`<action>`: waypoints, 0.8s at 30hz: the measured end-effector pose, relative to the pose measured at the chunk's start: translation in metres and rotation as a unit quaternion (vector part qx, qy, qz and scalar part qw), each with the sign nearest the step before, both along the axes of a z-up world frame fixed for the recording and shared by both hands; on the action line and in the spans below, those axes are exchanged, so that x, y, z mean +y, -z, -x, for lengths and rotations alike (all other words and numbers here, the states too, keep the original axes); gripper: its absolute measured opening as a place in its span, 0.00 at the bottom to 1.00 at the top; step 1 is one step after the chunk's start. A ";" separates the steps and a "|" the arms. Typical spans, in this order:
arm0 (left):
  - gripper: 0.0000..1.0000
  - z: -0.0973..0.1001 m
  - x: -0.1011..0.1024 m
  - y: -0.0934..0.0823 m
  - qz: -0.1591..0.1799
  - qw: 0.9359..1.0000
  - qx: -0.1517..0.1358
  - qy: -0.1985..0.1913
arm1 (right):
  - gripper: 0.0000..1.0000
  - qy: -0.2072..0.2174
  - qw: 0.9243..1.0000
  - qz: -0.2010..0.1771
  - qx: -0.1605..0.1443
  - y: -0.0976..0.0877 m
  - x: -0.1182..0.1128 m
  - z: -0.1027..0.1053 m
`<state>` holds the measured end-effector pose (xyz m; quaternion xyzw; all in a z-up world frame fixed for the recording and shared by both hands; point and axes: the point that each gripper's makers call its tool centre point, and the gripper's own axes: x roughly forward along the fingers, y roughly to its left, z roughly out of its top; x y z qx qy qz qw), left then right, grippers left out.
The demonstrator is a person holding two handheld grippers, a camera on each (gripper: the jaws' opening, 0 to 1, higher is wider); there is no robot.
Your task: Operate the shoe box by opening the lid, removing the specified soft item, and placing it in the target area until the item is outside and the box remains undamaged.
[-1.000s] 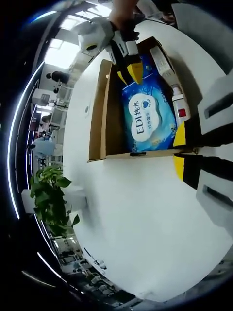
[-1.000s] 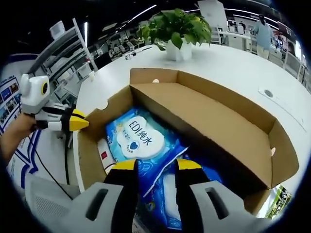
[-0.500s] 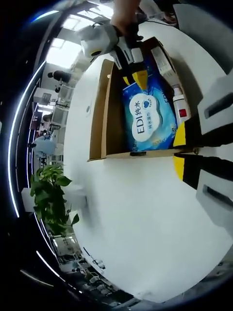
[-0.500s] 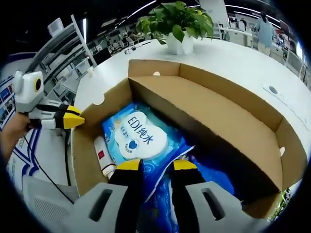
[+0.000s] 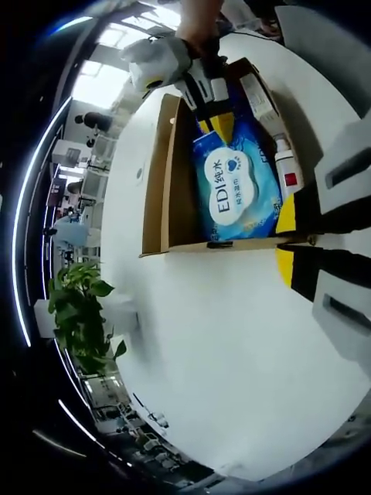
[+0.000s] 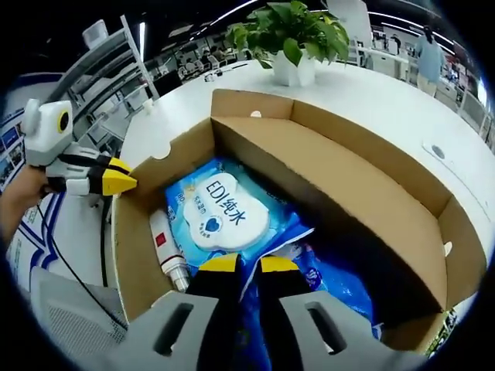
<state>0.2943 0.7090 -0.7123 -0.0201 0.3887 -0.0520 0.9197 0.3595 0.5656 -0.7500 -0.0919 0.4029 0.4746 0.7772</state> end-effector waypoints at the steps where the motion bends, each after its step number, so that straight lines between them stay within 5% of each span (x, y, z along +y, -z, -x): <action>1: 0.04 0.000 0.000 0.000 0.000 1.000 0.000 0.000 | 0.05 -0.001 1.000 0.001 -0.001 -0.001 0.000 0.000; 24: 0.06 -0.001 -0.001 0.000 -0.010 1.000 0.014 0.012 | 0.02 0.013 1.000 0.004 -0.017 -0.021 -0.024 0.000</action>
